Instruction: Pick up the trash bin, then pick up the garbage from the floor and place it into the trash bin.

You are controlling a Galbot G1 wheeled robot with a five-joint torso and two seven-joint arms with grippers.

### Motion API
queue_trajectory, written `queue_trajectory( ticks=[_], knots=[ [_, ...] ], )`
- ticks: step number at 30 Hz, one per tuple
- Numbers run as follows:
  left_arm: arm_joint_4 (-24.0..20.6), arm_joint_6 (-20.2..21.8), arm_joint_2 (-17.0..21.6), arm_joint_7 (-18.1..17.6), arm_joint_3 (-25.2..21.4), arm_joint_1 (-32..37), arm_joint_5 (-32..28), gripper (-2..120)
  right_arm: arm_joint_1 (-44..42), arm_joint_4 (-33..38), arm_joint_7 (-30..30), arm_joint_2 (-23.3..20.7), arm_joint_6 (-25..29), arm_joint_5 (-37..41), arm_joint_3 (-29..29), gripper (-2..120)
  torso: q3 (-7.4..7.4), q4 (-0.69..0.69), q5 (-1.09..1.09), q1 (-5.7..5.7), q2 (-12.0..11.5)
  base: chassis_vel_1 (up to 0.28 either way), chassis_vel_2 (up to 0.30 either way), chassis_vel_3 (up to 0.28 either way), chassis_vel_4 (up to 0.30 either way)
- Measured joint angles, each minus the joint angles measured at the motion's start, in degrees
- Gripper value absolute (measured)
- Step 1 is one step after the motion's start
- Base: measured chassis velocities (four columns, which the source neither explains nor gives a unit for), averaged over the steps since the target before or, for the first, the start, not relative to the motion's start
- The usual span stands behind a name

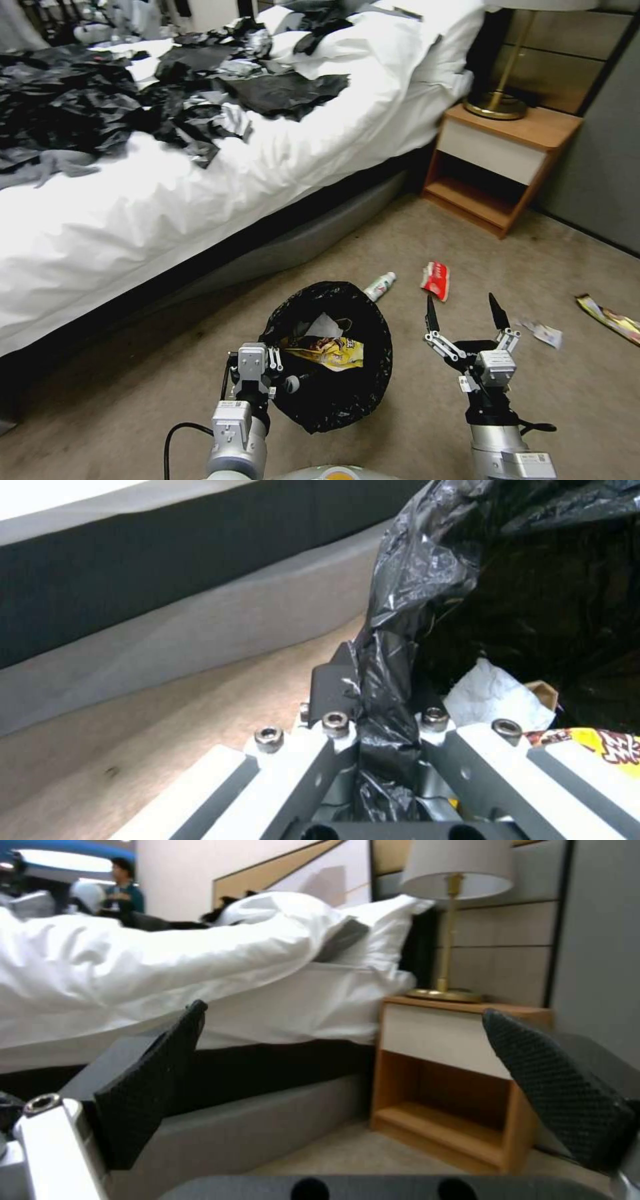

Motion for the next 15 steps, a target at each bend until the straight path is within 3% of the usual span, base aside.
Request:
queue_trajectory(
  ticks=[15],
  knots=[
    [-0.3, 0.0, -0.2, 0.1, -0.1, 0.0, 0.0, 1, 0.5, -0.3, -0.3, 0.0, 0.2, -0.9, 0.1, 100, 0.0, 0.0, 0.0, 0.0, 0.0, -0.127, -0.126, -0.114, -0.123]
  ],
)
